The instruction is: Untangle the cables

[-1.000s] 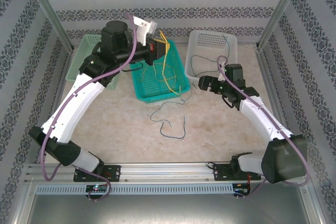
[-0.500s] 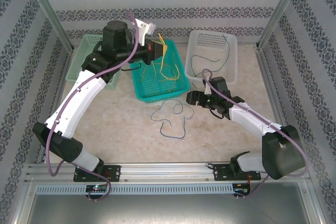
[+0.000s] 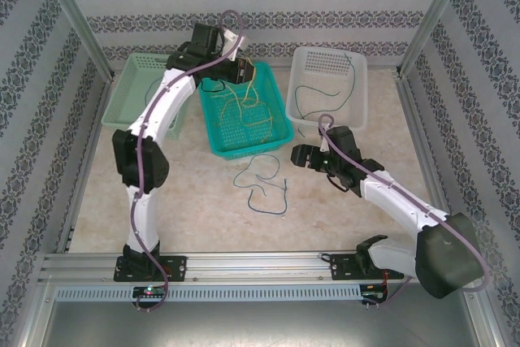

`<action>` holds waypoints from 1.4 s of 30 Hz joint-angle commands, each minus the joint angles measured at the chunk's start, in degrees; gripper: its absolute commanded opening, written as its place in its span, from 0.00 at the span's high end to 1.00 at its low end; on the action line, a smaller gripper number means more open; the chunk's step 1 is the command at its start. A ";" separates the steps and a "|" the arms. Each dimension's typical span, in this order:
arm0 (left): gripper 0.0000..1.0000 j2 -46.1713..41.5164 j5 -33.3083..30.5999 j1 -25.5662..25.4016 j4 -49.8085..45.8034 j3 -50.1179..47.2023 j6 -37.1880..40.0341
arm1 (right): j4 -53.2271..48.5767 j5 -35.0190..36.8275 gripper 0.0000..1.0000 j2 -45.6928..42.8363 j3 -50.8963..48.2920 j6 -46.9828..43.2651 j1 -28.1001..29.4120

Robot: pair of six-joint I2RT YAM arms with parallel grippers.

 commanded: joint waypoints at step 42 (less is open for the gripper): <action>0.00 -44.68 -23.06 -1.42 17.27 -57.29 -7.43 | -12.62 7.64 0.28 11.24 10.66 11.76 24.23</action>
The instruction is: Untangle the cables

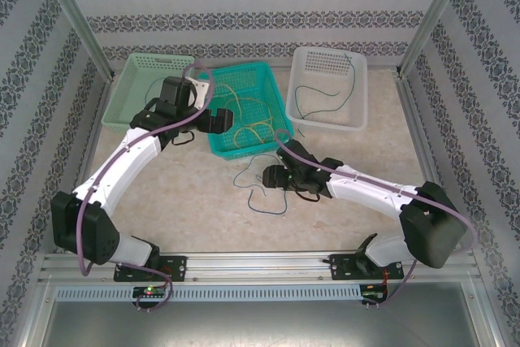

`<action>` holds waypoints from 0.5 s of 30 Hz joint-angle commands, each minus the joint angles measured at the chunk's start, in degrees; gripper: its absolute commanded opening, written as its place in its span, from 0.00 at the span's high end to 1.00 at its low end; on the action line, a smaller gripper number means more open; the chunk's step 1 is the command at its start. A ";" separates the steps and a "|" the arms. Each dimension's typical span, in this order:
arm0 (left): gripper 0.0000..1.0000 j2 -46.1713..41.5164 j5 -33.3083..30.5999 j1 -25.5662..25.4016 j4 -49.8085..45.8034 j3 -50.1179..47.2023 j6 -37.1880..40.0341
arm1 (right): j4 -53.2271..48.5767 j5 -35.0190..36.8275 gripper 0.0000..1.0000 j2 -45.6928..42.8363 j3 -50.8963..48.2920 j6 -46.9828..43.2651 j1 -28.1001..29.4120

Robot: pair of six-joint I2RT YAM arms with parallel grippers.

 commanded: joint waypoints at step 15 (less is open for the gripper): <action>0.00 -4.78 2.49 1.77 4.46 -7.89 -6.49 | -19.42 10.33 0.38 11.84 18.53 -38.21 6.40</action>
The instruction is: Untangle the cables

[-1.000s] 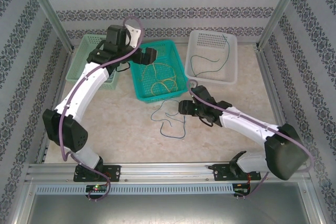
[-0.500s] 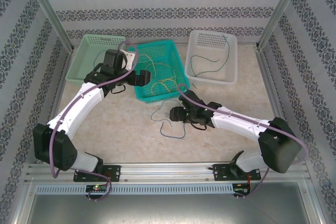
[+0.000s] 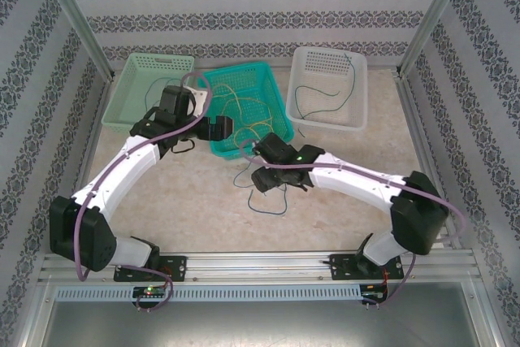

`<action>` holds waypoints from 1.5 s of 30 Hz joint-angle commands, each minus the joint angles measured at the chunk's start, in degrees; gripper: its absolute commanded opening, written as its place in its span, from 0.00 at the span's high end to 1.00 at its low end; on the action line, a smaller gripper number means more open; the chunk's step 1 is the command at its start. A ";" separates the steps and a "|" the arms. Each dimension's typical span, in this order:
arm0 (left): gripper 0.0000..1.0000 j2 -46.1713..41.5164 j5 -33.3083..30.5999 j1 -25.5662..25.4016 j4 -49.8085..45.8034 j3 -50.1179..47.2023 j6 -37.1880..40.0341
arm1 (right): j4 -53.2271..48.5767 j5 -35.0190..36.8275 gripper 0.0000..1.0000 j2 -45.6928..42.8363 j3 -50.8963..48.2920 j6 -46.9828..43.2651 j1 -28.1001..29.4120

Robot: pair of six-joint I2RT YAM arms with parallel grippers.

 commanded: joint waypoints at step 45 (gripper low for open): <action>0.00 -10.56 18.73 0.22 14.81 -7.00 1.85 | 10.24 -28.15 1.00 -26.73 12.28 2.54 -14.45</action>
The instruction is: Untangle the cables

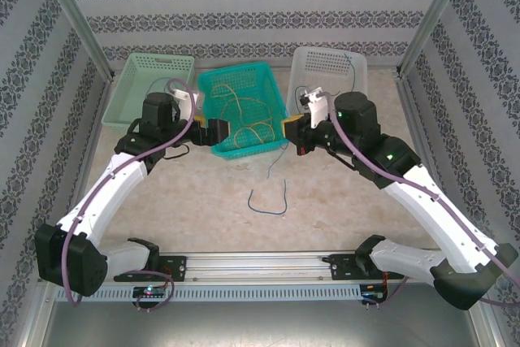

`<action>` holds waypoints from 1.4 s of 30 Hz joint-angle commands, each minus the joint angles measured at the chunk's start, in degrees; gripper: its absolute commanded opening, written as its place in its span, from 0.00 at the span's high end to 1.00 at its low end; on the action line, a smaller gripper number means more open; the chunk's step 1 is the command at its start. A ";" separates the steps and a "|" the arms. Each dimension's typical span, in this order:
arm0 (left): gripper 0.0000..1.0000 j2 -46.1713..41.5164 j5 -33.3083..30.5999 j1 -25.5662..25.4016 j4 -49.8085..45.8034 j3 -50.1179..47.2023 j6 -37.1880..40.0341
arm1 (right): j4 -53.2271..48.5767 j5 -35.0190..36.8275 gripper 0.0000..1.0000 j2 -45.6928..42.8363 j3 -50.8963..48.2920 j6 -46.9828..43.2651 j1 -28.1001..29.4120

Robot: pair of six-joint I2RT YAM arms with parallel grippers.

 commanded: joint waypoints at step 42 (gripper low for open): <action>0.01 -2.75 19.43 -5.04 31.81 1.09 -9.90 | 7.24 -12.35 1.00 8.65 9.98 2.60 3.10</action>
